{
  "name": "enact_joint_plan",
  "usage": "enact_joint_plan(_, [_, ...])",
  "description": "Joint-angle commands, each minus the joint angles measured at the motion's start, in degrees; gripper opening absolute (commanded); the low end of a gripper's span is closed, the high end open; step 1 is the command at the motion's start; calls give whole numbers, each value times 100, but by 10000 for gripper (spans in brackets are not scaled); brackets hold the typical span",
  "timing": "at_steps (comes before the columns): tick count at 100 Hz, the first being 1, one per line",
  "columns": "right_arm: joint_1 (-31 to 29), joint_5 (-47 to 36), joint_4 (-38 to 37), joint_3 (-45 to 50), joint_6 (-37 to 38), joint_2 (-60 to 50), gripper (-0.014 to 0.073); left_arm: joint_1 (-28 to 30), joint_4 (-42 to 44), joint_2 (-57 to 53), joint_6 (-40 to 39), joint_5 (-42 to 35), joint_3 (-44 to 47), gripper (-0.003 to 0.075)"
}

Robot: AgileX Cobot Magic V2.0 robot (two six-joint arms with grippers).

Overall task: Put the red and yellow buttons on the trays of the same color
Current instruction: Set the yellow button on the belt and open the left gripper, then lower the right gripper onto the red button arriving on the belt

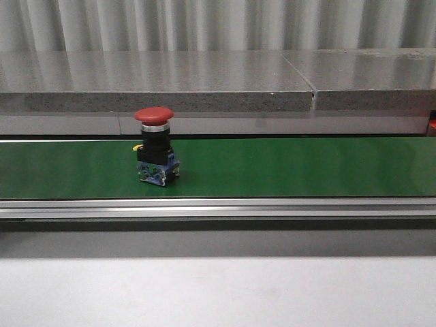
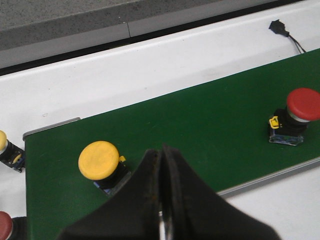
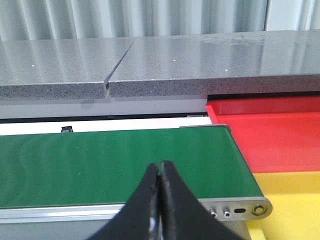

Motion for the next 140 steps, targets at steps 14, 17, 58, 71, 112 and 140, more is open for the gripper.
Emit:
enact_joint_plan(14, [-39,-484,-50,-108,-9,-113,-71,-64,-362,-1130,7,-541,573,-20])
enact_joint_plan(17, [-39,-484,-50,-108,-9,-113,-71,-64,-360,-1270,7,-541,685,-20])
enact_joint_plan(58, [-38,-1270,-50,-162,-9,-113,-71,-64,-420,-3028,7,-295,1626,-20])
enact_joint_plan(71, [-32,-628,-50,-494,-9,38,-71,-64,-299,-3224,7,-259,1664,-20])
enact_joint_plan(112, [-32,1305,-50,-2393,-14,2001,-71,-64,-261,-3235,7,-229,1664,-20])
enact_joint_plan(140, [148,1759,-50,-3456,-19,3424,-71,-64,-261,-3235,7,-229,1664,-20])
